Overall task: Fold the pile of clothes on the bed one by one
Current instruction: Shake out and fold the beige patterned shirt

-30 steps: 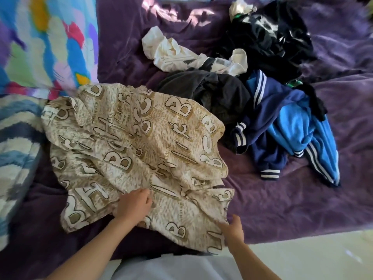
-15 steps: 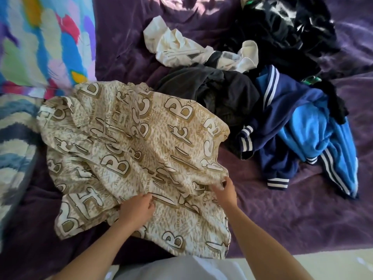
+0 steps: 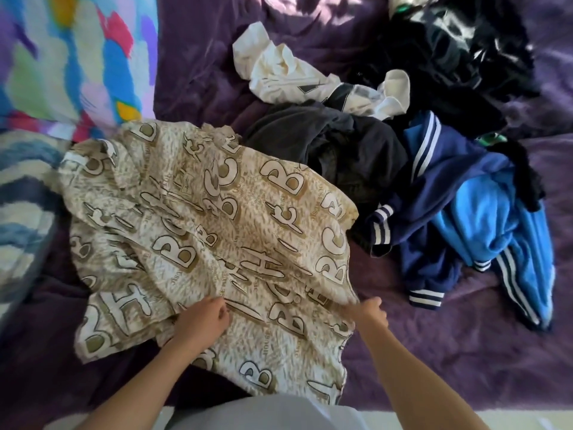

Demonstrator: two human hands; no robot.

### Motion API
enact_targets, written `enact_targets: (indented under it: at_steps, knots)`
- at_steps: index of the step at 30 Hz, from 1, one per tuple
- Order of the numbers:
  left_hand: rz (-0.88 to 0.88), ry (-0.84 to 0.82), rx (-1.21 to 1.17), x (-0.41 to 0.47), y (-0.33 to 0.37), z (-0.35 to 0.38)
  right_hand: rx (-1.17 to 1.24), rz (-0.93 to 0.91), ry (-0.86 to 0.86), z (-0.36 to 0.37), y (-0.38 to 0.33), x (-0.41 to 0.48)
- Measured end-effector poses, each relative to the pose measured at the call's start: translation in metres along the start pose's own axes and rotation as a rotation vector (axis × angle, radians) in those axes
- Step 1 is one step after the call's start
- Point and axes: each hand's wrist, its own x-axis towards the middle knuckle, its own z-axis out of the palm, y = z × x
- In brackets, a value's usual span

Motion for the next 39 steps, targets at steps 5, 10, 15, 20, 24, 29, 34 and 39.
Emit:
enact_targets:
  at_steps: [5,10,15,20,24,29,34,39]
  knots:
    - [0.016,-0.011,-0.013,-0.004,0.003,-0.005,-0.07,-0.523,0.284,-0.019,-0.074,-0.027]
    - [-0.032,0.196,-0.009,-0.011,-0.007,-0.02,-0.348,-1.04,0.423,-0.015,-0.146,-0.073]
    - [-0.56,0.438,-0.113,-0.021,-0.062,-0.046,-0.458,-1.184,0.421,0.013,-0.199,-0.118]
    - [-0.766,0.219,-0.501,-0.036,-0.131,-0.049,-0.518,-1.242,0.329,0.078,-0.204,-0.164]
    - [-0.552,0.288,-1.082,-0.05,-0.169,-0.056,-0.611,-1.268,0.112,0.15,-0.17,-0.197]
    - [-0.523,0.424,-1.183,-0.093,-0.241,-0.059,-0.712,-1.44,-0.109,0.214,-0.127,-0.232]
    - [-0.569,0.419,-1.146,-0.111,-0.263,-0.053,-0.977,-1.725,-0.093,0.247,-0.092,-0.261]
    - [-0.562,0.496,-0.737,-0.115,-0.236,-0.06,-1.026,-1.729,-0.286,0.266,-0.083,-0.284]
